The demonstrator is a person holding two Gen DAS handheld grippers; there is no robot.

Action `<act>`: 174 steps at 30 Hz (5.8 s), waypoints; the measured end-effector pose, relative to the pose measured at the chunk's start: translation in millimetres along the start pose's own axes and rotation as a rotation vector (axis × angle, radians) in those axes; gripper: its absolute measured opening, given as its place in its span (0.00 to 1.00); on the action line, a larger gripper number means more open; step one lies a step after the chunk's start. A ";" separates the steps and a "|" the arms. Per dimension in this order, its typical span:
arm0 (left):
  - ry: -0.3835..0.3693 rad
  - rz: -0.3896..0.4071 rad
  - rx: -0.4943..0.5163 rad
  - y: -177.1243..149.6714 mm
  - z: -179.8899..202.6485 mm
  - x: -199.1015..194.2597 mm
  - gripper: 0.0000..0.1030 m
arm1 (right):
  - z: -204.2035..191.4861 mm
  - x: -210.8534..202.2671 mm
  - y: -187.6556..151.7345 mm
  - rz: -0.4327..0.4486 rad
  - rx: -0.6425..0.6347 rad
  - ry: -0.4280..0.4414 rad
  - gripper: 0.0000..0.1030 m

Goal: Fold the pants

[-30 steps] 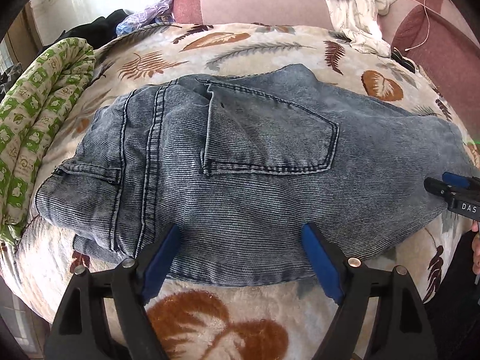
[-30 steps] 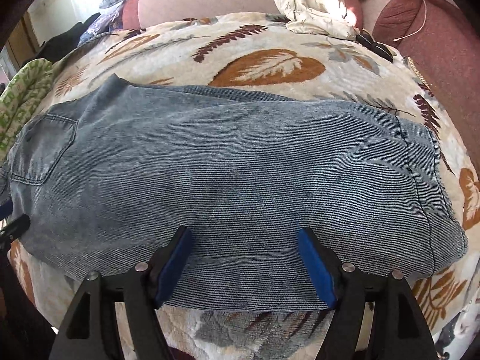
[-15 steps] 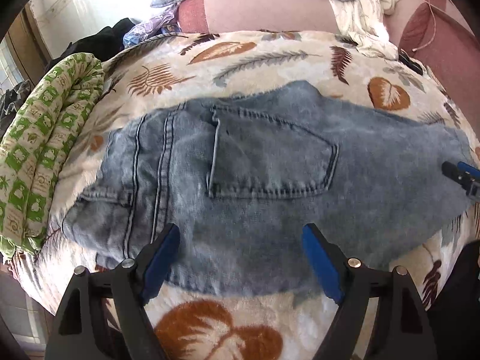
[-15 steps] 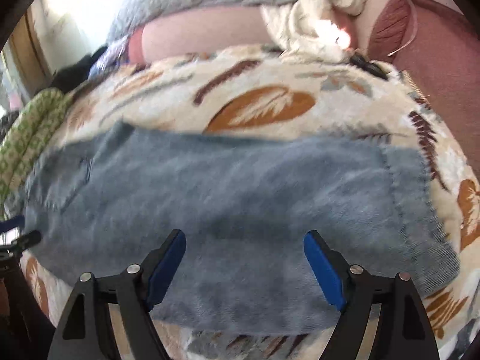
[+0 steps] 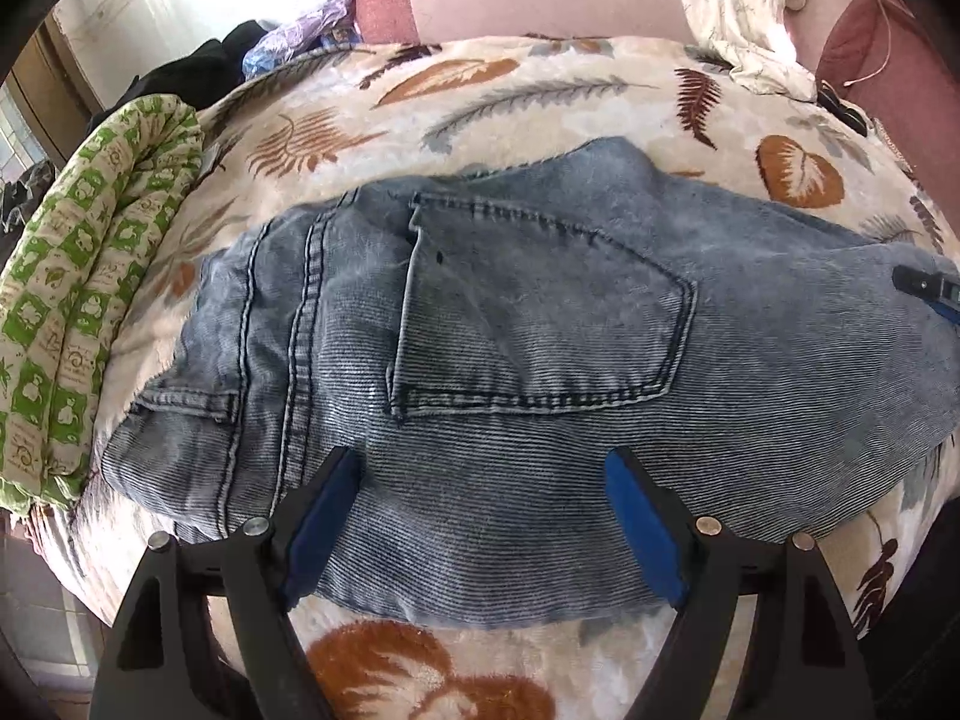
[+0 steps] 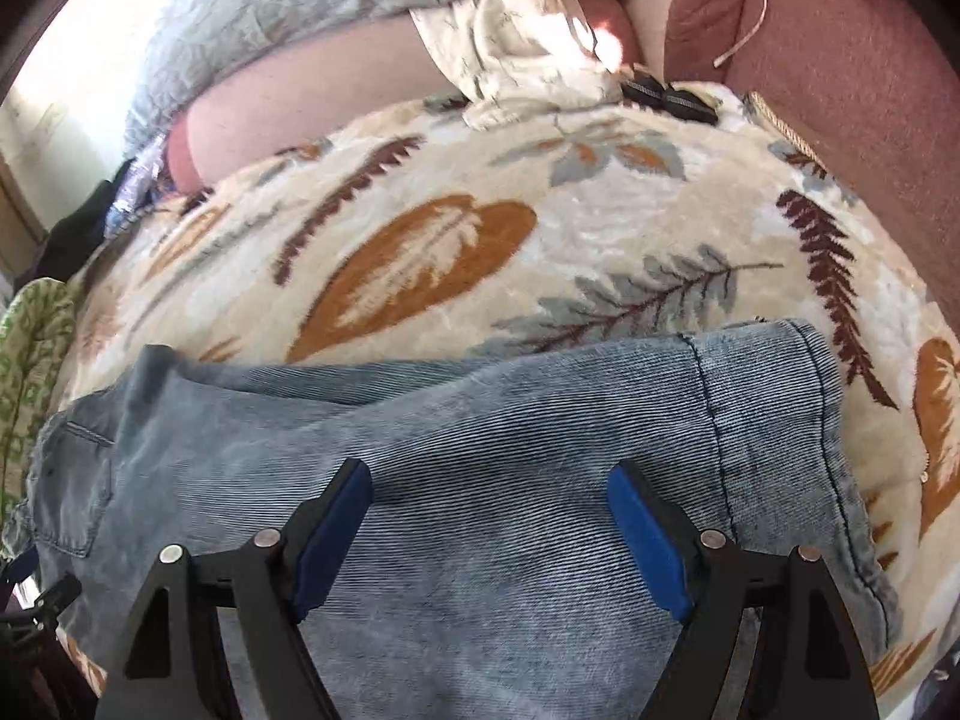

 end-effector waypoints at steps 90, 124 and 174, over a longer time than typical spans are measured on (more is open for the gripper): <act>0.104 0.111 -0.204 -16.0 -78.5 -1.0 1.00 | -115.9 5.3 -54.6 0.004 -0.410 0.076 0.96; 0.023 0.063 -0.041 -1.4 12.5 18.4 1.00 | -98.1 -0.4 -69.2 -0.129 -0.447 0.149 1.00; 0.014 0.250 -0.198 2.9 -82.4 4.4 1.00 | -231.2 -3.0 7.8 -0.037 -0.449 0.267 1.00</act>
Point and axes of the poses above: each gripper's, at about its wrist camera, not at the fingertips, and x roughly the way its jaws point, z to its right, y to its top, the point moved 8 cm from there along x, roughly the way its jaws point, and after that the axes turned 7 degrees about z, right-handed, at the moved point
